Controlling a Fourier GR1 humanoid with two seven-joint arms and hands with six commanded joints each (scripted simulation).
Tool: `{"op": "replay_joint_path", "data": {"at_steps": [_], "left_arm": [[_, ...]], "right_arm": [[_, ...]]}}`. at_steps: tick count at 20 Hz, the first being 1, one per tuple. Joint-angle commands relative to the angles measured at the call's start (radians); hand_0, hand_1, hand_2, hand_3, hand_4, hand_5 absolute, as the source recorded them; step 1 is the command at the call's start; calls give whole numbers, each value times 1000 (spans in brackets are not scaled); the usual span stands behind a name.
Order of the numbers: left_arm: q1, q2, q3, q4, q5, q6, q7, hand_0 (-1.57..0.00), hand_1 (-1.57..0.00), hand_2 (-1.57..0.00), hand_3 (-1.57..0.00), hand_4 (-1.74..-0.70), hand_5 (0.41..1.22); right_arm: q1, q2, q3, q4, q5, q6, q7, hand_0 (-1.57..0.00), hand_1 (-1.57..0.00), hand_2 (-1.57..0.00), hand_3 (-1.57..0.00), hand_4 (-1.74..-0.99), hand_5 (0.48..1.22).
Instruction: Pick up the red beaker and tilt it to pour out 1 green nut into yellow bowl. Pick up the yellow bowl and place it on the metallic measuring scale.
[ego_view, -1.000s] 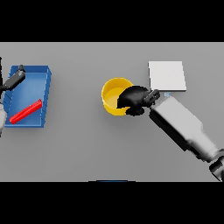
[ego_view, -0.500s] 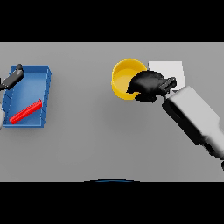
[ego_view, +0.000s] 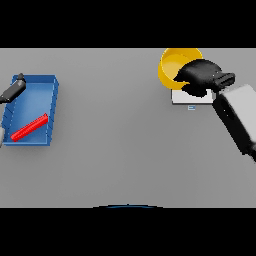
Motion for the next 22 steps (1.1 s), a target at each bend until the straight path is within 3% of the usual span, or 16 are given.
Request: {"op": "replay_joint_path", "data": {"at_steps": [1,4,10,15,19,21,22], "left_arm": [[7,4,2,-5,3,-3,-5,1,1,1,1,-737,699],[5,0,-1,-8,-1,-4,13,1,1,1,1,-728,691],[-1,5,2,7,-4,-3,4,1,1,1,1,-724,682],[15,2,0,-6,-3,0,-3,1,1,1,1,-728,675],[-1,7,-3,7,-8,-7,-3,1,1,1,1,-723,669],[-10,-2,-8,17,-16,1,0,1,1,1,1,-724,667],[-19,-7,-12,32,-22,7,-1,1,1,1,1,-725,669]], "right_arm": [[-4,1,-5,30,3,-17,-11,-1571,-1571,-1508,-1186,-1741,1221],[-25,6,-26,130,12,-62,-14,-1571,-1571,-1506,-1176,-1741,1221],[-39,27,-38,333,49,-159,-69,-1571,-1571,-1407,-1351,-1741,1221],[-49,46,-52,413,47,-192,-107,-1571,-1571,-1362,-1338,-1741,1221],[-51,67,-61,450,37,-212,-131,-1501,-1571,-1330,-1463,-1741,1221],[-60,78,-59,460,42,-214,-108,-1448,-1501,-1382,-1390,-1734,1221],[-61,70,-65,460,34,-205,-124,-1472,-1479,-1420,-1244,-1736,1221]]}}
